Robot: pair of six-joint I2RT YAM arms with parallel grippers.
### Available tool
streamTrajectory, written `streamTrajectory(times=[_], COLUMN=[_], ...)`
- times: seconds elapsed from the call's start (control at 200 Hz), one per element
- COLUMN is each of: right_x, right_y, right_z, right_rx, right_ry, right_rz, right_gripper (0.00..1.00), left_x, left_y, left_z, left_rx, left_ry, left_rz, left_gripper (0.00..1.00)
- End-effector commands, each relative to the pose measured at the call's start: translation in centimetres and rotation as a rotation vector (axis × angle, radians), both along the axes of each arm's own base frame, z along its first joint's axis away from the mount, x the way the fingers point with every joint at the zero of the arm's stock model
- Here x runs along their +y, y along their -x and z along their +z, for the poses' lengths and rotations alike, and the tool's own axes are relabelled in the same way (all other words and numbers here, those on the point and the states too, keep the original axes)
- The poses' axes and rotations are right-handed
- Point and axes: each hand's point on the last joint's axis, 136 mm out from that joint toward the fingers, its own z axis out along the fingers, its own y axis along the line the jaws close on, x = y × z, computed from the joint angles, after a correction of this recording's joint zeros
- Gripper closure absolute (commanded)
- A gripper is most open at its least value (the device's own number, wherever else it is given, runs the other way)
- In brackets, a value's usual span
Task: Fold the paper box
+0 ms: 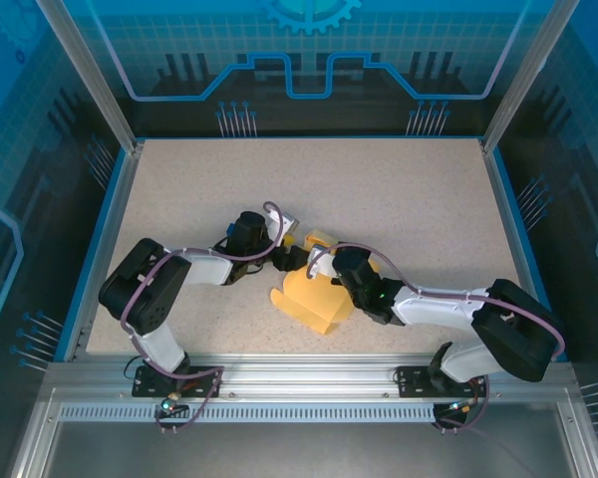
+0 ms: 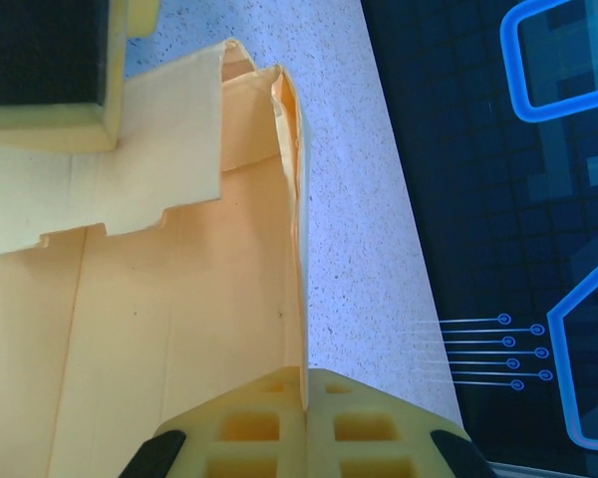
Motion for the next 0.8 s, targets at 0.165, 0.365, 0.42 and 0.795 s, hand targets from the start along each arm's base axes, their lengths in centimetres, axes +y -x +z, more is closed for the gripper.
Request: streamTrajectory(times=[0.165,0.365,0.42,0.795], right_x=[0.7,0.6,0.6,0.4], right_y=[-0.2,-0.2,-0.2,-0.2], right_z=[0.8,1.0,1.1,0.3], right_rx=[0.010,0.012,0.016,0.058], right_ry=[-0.034,-0.047,-0.056,-0.066], right_rz=[0.016,0.012,0.010,-0.015], right_gripper=[1.00,1.00,1.00,1.00], left_x=[1.2,1.3,1.5,0.9], left_y=[-2.0,-1.9,-2.0,-1.8], left_z=[2.2,1.0,0.7,-0.5], left_rx=[-0.056,-0.045,-0.045,-0.094], left_ry=[0.083,0.040,0.028,-0.073], left_rz=[0.068,0.062,0.064,0.034], left_gripper=[0.29,0.29,0.30,0.33])
